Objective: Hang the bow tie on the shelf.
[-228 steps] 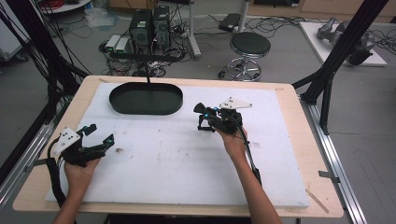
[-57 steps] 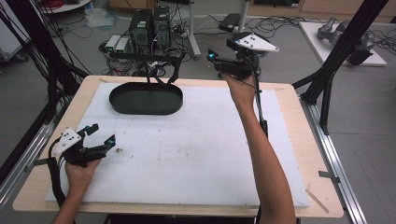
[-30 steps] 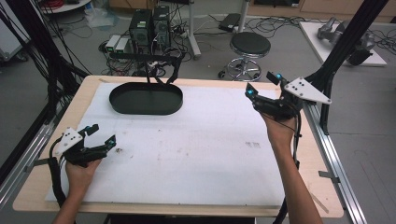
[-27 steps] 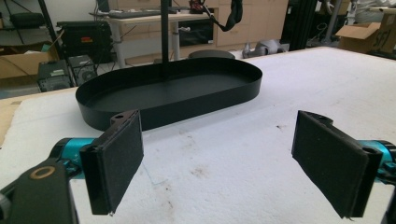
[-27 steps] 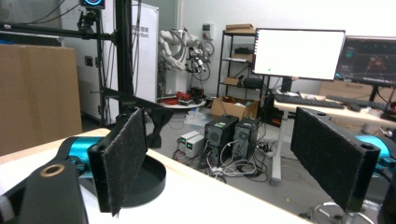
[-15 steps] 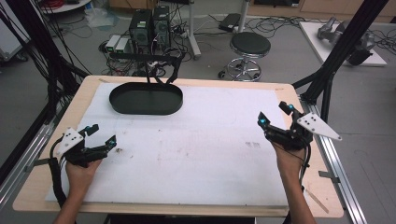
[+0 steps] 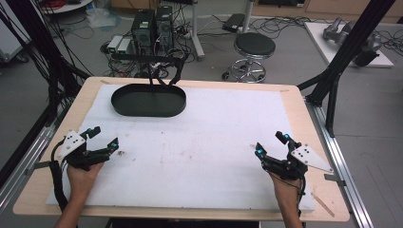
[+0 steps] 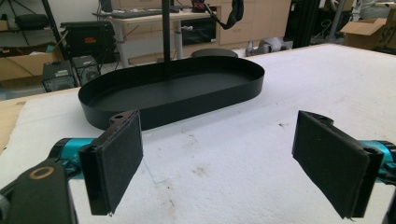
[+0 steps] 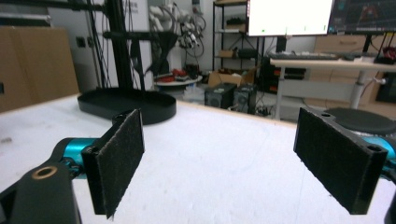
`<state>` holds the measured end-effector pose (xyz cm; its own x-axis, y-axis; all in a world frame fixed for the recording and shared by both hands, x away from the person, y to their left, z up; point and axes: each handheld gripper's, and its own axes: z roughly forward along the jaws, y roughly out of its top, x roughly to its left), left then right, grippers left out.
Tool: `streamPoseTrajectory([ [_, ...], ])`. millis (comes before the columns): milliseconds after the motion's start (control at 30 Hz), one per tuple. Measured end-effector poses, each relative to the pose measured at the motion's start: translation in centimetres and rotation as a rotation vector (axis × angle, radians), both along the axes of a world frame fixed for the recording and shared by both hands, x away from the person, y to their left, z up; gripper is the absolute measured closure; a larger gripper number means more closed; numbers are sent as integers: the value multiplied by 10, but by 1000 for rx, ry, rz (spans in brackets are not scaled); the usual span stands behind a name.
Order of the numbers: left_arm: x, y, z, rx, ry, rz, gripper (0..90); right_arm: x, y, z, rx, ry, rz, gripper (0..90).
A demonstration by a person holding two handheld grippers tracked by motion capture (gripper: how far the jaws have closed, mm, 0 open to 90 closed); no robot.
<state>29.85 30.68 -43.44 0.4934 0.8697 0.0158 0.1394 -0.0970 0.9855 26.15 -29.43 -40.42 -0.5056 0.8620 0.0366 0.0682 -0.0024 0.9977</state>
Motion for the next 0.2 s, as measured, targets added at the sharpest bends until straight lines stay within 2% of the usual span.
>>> streamPoseTrajectory([
  [200,0,0,0,1,0,1,166,-2,-2,-8,13,18,-2,154],
])
